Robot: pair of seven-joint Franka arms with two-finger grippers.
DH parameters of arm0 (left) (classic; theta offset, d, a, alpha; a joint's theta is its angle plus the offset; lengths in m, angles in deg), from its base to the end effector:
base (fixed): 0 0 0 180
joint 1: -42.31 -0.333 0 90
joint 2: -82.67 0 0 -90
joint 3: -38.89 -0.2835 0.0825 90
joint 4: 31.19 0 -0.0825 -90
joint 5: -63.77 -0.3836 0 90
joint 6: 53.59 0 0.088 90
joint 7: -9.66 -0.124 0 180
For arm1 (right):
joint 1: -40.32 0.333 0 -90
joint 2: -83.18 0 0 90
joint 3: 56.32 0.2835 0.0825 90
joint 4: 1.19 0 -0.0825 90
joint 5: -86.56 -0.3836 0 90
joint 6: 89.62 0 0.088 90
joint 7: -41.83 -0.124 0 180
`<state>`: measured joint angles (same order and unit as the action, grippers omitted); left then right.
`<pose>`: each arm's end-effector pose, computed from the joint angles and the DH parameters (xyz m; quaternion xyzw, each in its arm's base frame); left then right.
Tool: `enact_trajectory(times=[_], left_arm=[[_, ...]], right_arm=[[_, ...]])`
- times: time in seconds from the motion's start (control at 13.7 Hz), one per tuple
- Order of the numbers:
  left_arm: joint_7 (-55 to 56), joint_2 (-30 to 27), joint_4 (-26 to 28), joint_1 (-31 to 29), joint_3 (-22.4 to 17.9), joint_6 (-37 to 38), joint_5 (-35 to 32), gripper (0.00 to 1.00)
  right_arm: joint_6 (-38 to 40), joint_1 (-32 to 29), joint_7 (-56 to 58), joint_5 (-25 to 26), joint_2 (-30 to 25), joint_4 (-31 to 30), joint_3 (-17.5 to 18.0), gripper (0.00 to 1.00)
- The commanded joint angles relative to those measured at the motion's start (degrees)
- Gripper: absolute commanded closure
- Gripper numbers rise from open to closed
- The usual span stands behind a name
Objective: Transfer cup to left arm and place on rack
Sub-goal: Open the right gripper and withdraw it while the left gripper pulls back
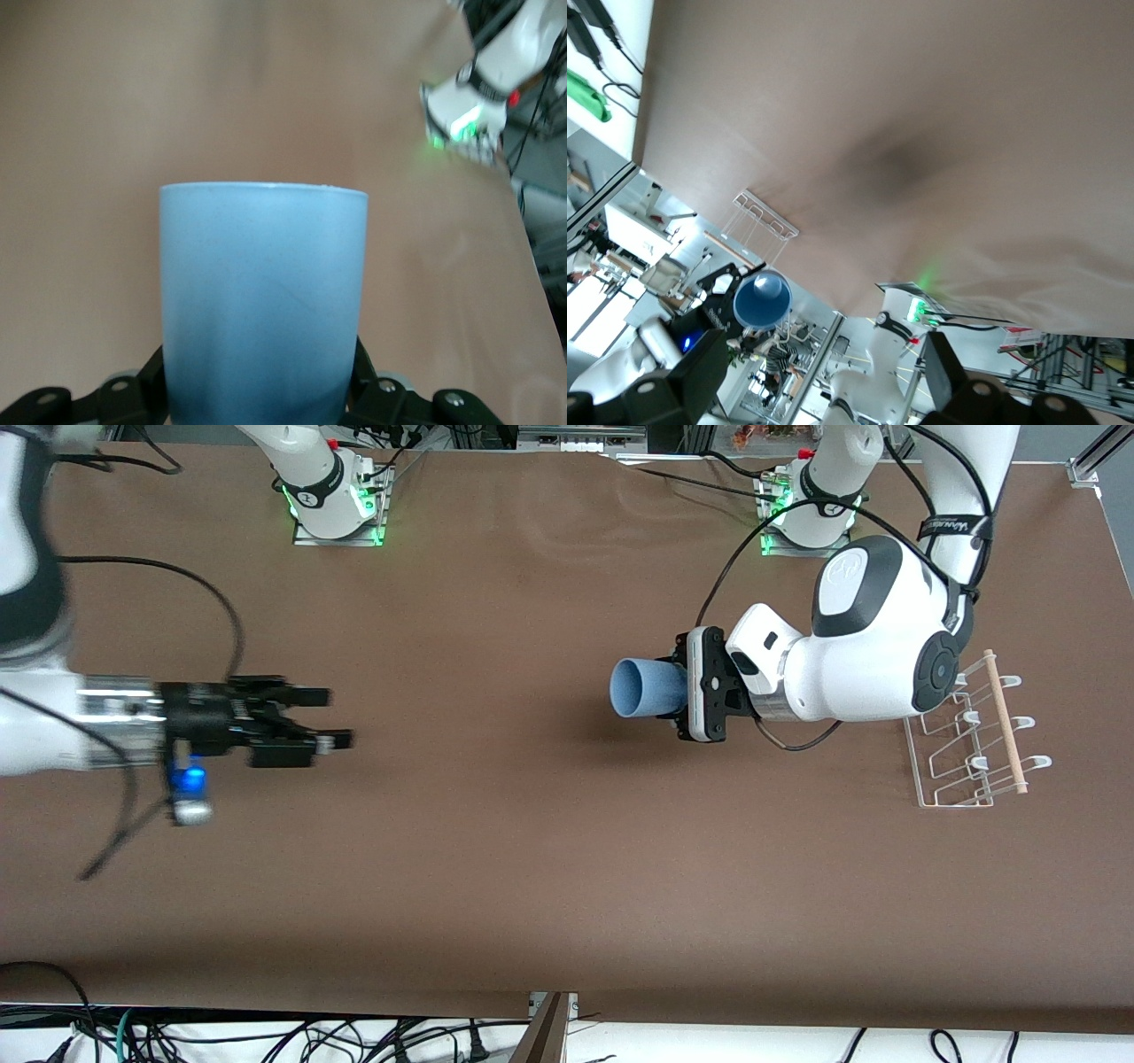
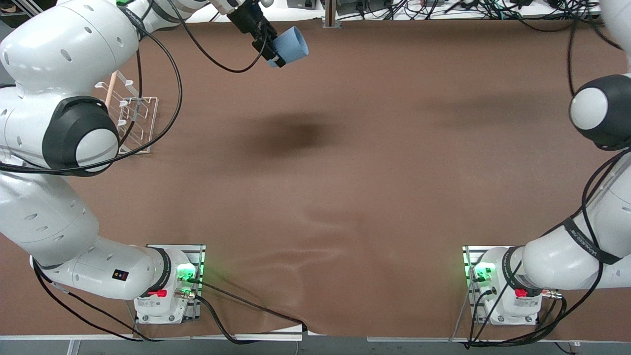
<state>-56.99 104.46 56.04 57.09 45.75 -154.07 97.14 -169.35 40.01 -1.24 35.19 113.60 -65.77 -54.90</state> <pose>0.5821 -0.2844 0.4035 0.7331 -0.6067 0.0494 0.3033 0.6590 0.1161 0.4946 -0.8383 0.3009 0.2751 0.3619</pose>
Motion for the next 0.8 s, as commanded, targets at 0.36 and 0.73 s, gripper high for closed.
enact_trajectory(times=[0.36,0.73], left_arm=[[11.54,-2.02,-2.25,0.07,0.25,16.96,-37.26,1.0],[19.01,-1.31,-1.8,0.42,0.43,31.45,-61.79,1.0]], right_arm=[[1.51,-3.38,4.4,13.73,-2.72,-0.11,1.21,0.01],[-13.68,-1.36,6.16,33.12,-15.46,-19.15,7.44,0.01]])
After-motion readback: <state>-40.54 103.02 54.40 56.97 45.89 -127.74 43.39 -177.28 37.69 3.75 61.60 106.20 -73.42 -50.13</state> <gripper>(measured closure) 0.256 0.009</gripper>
